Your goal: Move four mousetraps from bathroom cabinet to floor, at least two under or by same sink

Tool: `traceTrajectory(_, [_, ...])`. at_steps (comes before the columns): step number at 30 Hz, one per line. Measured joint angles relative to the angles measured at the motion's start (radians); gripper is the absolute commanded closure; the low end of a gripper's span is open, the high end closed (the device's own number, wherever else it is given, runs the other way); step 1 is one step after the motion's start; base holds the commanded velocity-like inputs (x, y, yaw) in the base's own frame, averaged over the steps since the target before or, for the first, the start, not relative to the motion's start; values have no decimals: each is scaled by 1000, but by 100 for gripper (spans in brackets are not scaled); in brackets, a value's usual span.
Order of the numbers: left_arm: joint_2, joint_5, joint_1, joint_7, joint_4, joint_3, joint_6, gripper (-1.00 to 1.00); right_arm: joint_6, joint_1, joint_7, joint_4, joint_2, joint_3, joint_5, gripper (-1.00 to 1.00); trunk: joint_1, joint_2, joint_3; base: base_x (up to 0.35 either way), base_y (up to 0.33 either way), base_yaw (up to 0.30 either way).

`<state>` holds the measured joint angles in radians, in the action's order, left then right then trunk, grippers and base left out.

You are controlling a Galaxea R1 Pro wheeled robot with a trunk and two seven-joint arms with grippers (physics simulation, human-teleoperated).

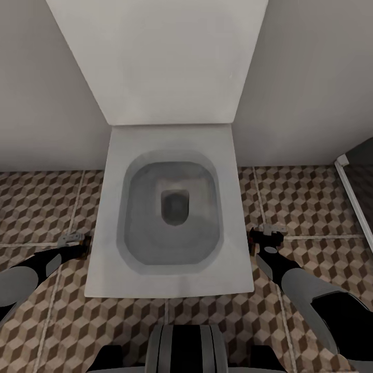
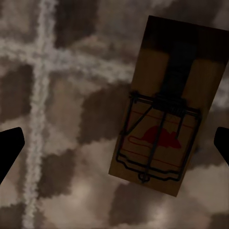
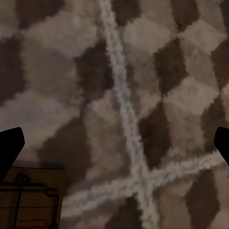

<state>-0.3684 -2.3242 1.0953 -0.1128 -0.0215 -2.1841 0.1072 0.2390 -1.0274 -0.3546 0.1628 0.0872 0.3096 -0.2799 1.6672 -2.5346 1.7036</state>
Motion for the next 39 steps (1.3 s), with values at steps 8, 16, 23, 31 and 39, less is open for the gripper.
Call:
traceTrajectory(8, [0,0,0,0,0,1,1,-100,0,0,0,0,-1,0,0,-100,-3,1,-23,0,0,0])
traceTrajectory(16, [0,0,0,0,0,2,3,-100,0,0,0,0,-2,1,0,-100,-6,3,-54,0,0,0])
traceTrajectory(23, [0,0,0,0,0,2,3,-100,0,0,0,0,-3,1,0,-100,-10,5,-81,0,0,0])
traceTrajectory(31, [-1,0,0,1,-1,2,3,-100,0,0,0,0,-3,1,0,-100,-13,7,-112,0,0,0])
traceTrajectory(39, [-2,0,0,1,-1,2,3,-100,0,0,0,0,-3,1,0,-100,-17,9,-143,0,0,0])
